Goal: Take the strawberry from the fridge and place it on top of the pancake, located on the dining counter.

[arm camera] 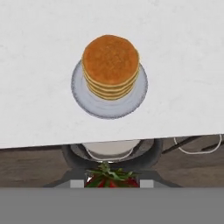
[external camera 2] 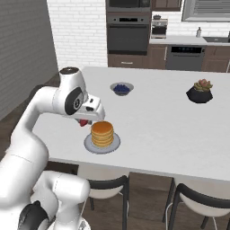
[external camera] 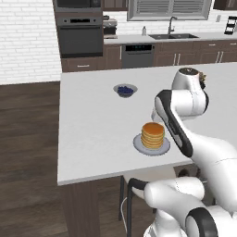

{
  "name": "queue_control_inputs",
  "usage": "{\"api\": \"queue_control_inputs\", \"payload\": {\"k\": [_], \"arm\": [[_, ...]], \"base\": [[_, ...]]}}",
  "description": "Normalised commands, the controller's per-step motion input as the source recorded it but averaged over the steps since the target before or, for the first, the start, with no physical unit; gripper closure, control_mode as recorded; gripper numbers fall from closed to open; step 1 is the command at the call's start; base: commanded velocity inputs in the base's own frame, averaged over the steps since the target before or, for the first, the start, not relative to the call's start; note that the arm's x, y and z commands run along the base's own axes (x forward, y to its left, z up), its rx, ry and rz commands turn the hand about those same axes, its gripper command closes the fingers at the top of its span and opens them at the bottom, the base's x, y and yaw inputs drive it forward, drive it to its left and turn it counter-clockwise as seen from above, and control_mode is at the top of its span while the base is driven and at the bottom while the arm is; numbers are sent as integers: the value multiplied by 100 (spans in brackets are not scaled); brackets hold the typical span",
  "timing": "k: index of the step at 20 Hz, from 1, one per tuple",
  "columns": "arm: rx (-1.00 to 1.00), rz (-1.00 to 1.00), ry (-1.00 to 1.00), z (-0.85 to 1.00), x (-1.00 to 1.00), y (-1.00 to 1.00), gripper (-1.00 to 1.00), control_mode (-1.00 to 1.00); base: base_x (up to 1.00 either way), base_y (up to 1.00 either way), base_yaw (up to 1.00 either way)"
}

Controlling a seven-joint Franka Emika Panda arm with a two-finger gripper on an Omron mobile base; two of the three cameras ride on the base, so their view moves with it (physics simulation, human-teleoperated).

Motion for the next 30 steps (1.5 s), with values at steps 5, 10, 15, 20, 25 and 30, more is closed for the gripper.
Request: {"api": "queue_control_inputs", "payload": {"k": [5,10,15,20,25,30], "arm": [[0,0,0,-14,100,-1,100,-100],[0,0,-1,-44,91,0,100,-100],[0,0,0,-51,43,-2,100,-100],[0,1,0,-33,14,-4,100,-100],[0,0,0,-29,-8,0,100,-100],[0,0,0,-23,0,0,100,-100]], "base": [[0,0,0],[0,0,0],[0,0,0],[0,0,0],[0,0,0],[0,0,0]]}}
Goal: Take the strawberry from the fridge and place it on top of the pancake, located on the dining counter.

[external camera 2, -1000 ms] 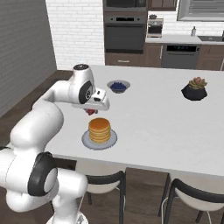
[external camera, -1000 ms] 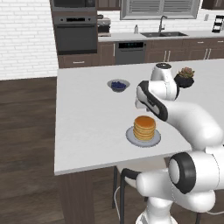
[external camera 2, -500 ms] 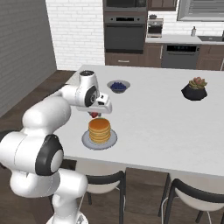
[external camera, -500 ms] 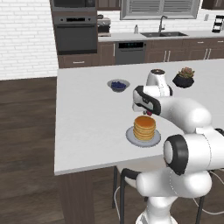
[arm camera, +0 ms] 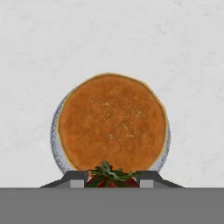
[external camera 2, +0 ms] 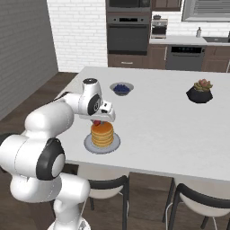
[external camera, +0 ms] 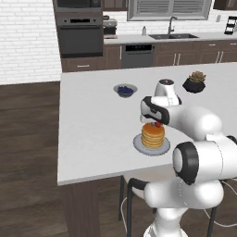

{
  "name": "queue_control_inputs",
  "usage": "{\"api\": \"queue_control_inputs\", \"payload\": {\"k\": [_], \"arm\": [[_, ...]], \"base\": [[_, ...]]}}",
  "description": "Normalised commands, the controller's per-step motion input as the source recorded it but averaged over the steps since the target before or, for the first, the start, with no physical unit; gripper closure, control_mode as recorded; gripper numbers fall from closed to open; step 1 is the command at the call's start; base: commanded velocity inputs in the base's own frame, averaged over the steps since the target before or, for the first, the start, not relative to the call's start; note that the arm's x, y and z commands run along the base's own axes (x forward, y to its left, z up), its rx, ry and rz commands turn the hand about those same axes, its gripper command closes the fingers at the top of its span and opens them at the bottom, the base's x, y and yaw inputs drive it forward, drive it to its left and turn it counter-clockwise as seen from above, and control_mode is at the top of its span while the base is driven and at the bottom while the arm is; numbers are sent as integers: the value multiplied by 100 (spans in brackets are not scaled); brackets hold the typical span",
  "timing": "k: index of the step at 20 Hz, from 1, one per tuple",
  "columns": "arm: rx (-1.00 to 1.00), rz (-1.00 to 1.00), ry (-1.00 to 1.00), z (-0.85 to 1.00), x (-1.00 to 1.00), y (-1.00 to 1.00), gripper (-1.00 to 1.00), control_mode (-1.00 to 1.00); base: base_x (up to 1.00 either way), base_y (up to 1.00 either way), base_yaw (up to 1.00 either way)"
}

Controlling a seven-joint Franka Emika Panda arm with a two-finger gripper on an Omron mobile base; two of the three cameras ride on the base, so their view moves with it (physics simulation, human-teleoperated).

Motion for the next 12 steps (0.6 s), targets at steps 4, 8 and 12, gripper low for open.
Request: {"api": "queue_control_inputs", "payload": {"k": [4,8,12], "arm": [[0,0,0,-22,9,-4,100,-100],[0,0,0,-9,29,-13,100,-100],[0,0,0,-13,19,-1,100,-100]], "base": [[0,0,0],[0,0,0],[0,0,0]]}}
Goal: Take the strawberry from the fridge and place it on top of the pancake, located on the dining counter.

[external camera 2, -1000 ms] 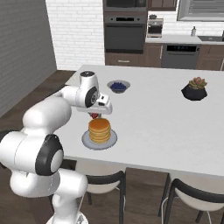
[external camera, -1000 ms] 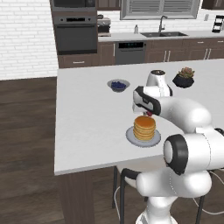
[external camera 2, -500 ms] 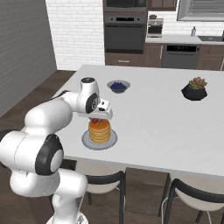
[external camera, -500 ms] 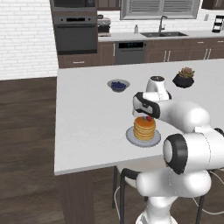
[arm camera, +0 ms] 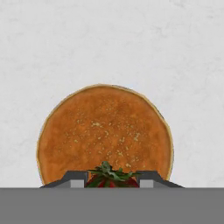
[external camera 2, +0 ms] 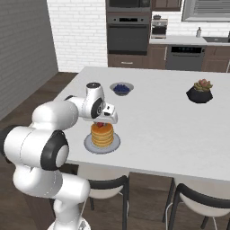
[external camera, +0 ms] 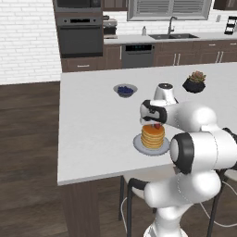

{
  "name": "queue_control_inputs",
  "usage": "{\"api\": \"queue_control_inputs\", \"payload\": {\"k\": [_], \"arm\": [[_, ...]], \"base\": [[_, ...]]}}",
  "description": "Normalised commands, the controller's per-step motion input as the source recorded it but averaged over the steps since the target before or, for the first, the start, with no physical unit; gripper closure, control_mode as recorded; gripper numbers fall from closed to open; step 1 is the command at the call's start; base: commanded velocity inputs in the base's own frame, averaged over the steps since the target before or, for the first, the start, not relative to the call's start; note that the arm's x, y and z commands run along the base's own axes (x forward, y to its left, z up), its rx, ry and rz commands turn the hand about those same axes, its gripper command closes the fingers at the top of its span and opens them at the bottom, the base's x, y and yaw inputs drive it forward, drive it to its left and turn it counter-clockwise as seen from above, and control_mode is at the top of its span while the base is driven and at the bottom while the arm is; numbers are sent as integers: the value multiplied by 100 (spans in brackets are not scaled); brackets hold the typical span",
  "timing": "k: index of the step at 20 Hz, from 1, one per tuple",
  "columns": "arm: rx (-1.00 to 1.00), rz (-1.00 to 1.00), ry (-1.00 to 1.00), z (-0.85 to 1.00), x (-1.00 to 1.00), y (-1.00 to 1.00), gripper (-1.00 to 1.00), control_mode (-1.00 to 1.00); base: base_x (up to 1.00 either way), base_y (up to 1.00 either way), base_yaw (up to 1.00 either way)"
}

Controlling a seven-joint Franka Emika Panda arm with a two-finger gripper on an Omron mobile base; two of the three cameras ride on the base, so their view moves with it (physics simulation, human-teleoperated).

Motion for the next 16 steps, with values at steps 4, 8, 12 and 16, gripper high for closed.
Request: {"api": "queue_control_inputs", "payload": {"k": [4,8,12,16], "arm": [[0,0,0,-19,5,2,100,-100],[0,0,0,-19,0,4,100,-100],[0,0,0,-12,0,0,-100,-100],[0,0,0,-4,0,0,-100,-100]], "base": [[0,0,0],[0,0,0],[0,0,0],[0,0,0]]}}
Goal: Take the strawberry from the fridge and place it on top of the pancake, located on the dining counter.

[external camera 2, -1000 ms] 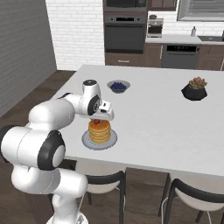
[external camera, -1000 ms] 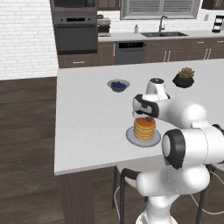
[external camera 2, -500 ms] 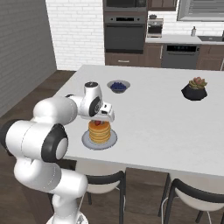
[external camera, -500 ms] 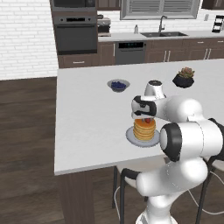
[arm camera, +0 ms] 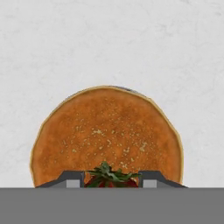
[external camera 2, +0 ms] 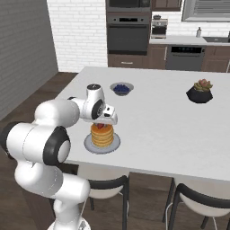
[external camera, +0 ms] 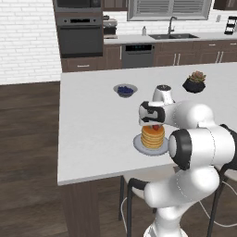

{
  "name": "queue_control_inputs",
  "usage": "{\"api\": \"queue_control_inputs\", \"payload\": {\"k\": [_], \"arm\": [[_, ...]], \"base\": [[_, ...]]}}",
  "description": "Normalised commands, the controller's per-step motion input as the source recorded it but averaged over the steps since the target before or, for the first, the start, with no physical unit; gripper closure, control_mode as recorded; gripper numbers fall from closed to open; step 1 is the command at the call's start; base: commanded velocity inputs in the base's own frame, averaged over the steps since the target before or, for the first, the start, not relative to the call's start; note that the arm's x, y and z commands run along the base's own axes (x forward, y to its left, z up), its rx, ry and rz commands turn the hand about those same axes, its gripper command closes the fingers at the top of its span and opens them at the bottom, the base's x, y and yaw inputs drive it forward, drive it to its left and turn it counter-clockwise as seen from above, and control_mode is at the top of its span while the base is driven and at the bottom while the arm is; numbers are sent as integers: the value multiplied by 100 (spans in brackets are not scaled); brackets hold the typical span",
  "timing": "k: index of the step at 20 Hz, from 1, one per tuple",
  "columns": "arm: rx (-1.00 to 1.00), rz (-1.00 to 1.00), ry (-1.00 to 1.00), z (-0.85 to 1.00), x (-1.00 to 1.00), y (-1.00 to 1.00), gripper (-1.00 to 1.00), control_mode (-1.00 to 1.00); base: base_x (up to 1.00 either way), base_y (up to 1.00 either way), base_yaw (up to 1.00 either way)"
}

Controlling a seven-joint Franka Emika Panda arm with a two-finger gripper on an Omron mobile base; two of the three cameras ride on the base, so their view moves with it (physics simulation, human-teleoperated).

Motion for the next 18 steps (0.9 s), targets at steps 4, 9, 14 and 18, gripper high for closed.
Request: {"api": "queue_control_inputs", "payload": {"k": [4,9,14,18], "arm": [[0,0,0,0,0,0,-100,-100],[0,0,0,0,0,0,-100,-100],[0,0,0,13,0,0,-100,-100],[0,0,0,69,-31,0,-100,-100]], "base": [[0,0,0],[0,0,0],[0,0,0],[0,0,0]]}}
